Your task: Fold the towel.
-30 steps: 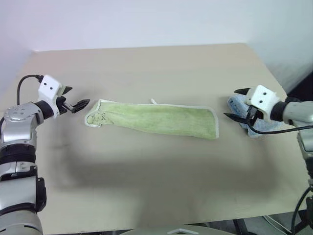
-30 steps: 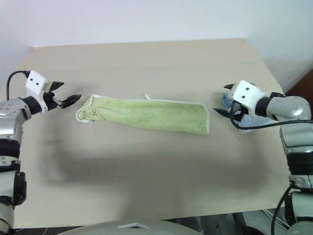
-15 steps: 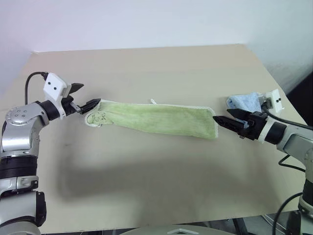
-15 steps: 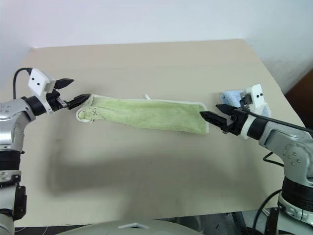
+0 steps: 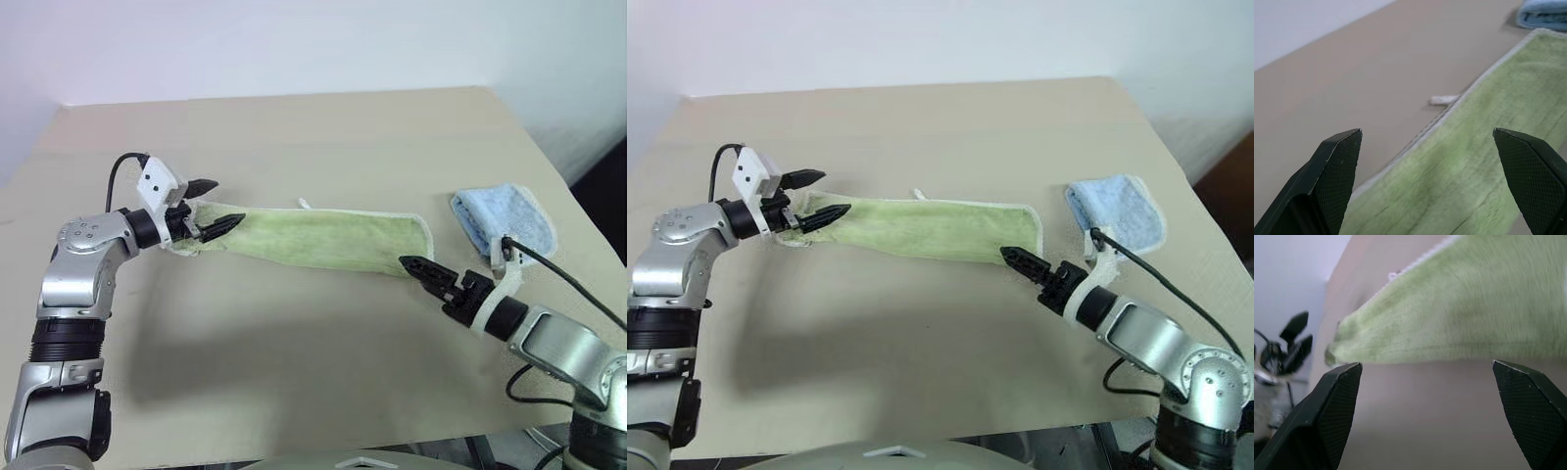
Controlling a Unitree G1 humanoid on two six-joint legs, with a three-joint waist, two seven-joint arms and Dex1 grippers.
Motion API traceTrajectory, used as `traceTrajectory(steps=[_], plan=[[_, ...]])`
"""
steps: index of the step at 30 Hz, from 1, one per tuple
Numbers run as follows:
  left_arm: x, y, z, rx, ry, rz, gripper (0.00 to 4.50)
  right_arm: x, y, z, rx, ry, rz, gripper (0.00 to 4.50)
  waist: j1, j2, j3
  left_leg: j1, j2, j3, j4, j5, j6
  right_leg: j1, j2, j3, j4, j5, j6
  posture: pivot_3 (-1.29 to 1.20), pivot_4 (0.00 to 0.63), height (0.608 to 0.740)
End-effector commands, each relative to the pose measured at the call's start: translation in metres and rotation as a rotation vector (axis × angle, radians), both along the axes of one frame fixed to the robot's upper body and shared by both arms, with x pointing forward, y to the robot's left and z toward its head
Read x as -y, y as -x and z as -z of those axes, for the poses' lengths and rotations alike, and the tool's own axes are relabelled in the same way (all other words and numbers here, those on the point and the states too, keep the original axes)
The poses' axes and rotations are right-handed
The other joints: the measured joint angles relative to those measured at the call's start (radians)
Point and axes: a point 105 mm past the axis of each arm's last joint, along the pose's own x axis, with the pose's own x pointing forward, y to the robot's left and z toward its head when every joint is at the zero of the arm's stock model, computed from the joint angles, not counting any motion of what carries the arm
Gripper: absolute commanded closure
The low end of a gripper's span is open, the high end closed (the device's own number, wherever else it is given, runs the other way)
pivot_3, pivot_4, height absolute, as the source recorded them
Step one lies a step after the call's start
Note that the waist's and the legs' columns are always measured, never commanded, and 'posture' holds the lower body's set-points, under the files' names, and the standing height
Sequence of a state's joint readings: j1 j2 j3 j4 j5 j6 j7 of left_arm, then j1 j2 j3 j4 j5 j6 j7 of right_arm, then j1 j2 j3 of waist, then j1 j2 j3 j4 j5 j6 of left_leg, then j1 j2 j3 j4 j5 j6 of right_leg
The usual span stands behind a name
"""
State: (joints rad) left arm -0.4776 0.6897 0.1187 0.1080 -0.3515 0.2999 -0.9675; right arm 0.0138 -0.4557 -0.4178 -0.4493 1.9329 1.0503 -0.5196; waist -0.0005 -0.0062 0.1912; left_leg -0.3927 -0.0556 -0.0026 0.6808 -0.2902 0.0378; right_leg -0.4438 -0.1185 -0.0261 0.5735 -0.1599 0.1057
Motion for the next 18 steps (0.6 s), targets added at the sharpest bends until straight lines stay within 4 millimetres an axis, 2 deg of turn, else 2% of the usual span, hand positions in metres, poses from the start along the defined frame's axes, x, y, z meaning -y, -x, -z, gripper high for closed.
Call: traceTrajectory(steps=[1,11,18], plan=[[0.006,0.005,-0.008,0.028,0.004,0.032,0.00,-0.008,0.003,-0.006,-0.005,-0.024,0.044,0.03,0.000,0.000,0.000,0.001,0.000,0.000,0.000,0.000,0.000,0.001,0.000,0.000,0.000,0.000,0.000,0.00,0.150,0.728],[0.006,0.008,-0.008,0.031,0.008,0.031,0.00,0.010,-0.010,0.023,-0.191,-0.034,0.210,0.03,0.011,0.000,0.000,0.000,0.000,0.000,0.002,0.000,0.000,0.001,0.001,0.000,-0.001,-0.002,-0.002,0.00,0.150,0.728],[0.004,0.009,-0.008,0.032,0.005,0.021,0.00,0.017,-0.030,0.020,-0.210,-0.067,0.253,0.03,0.010,0.000,0.000,0.000,0.001,0.000,0.002,0.000,0.000,0.002,0.001,0.000,-0.003,-0.002,-0.003,0.00,0.150,0.728]])
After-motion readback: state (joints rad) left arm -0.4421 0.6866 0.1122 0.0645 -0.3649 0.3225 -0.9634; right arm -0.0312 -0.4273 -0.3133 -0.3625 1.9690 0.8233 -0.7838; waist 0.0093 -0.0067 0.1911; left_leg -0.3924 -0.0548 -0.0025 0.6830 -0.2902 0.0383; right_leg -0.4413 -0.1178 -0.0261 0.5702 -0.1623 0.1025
